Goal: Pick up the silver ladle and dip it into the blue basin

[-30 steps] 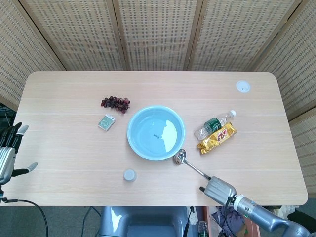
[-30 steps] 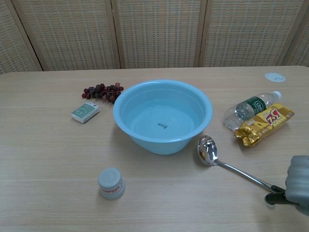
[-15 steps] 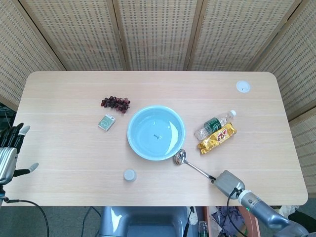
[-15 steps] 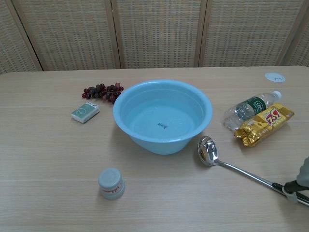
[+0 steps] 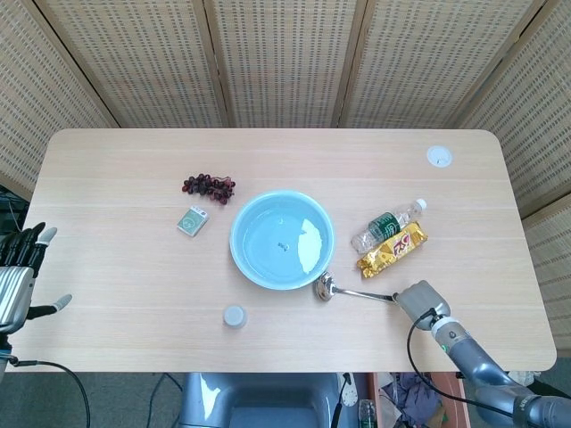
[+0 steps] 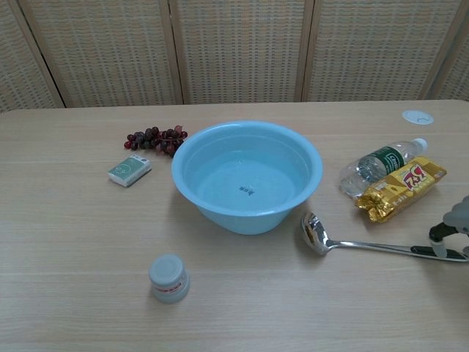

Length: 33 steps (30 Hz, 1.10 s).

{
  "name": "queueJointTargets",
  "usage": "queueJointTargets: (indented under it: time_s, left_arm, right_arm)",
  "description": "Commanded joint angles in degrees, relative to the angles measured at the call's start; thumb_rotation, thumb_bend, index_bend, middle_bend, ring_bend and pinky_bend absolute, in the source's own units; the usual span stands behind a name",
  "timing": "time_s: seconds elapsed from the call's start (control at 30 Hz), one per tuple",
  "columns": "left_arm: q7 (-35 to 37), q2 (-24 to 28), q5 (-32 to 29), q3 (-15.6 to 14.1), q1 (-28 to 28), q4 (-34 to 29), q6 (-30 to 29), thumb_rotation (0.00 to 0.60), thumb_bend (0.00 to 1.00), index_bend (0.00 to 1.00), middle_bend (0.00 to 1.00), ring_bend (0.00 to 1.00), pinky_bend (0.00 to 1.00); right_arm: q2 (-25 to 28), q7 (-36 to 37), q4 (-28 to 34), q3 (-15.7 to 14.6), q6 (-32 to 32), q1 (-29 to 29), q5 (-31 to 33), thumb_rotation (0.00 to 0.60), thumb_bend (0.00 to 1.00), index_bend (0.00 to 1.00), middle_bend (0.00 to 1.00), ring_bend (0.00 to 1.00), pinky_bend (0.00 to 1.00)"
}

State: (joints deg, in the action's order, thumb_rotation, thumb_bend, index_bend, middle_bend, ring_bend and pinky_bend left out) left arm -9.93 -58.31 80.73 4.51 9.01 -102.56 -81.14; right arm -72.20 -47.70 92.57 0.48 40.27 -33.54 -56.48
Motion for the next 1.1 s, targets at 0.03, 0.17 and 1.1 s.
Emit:
queueJointTargets:
  time_s: [0.03,0.17,1.1]
  left_arm:
    - [0.1,0.1,0.1,0.0,0.0,0.0,-0.1,0.6,0.0,0.0,0.0,0.0,0.0]
    - [0.6,0.2,0.2,0.0,-0.1,0.0,-0.3,0.6,0.0,0.0,0.0,0.0,0.0]
    - [3.4,1.6,1.9,-0.4,-0.5,-0.2,-1.1,0.6,0.0,0.0,0.0,0.0,0.0]
  right_arm:
    - [0.1,0.8,1.5,0.4,3.2,-0.7,0.4,0.6,0.72,0.32,0.98,0.95,1.0]
    - [0.2,4.3,3.7,1.3,10.5,1.5,-3.1,0.6,0.39,0.32,1.0,0.96,1.0]
    - [-16.8,3.8,0.0,6.2,27.0,1.7,15.9,0.6,0.15,0.45,1.0,0.97,1.0]
